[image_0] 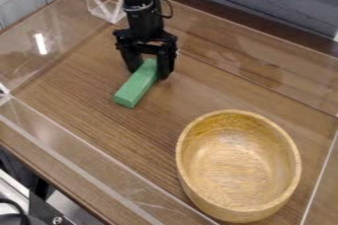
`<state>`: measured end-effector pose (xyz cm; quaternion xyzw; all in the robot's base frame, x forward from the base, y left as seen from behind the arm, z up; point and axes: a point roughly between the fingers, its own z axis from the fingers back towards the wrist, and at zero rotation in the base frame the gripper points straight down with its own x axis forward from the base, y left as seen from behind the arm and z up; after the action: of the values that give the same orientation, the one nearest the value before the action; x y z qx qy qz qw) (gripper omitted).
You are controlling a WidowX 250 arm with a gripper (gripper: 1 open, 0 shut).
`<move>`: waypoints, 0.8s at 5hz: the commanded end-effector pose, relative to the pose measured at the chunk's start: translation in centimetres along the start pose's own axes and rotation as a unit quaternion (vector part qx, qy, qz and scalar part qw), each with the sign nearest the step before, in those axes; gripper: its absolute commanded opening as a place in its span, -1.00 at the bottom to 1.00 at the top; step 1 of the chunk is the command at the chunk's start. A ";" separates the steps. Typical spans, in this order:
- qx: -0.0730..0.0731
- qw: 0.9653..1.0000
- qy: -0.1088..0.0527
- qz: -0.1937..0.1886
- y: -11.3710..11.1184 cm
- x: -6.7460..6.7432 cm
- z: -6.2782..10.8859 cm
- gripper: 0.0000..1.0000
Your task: Remove the green block from inside the brown bowl and put it on the table
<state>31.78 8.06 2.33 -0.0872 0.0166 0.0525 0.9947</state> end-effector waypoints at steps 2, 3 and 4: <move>0.000 1.000 -0.012 -0.008 -0.6 0.9 0.7 -1.00; -0.002 1.000 -0.007 -0.007 -0.7 1.0 0.7 -1.00; -0.004 1.000 -0.001 -0.007 -0.7 0.9 0.8 -1.00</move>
<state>32.10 7.91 2.29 -0.0939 0.0295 0.0535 0.9937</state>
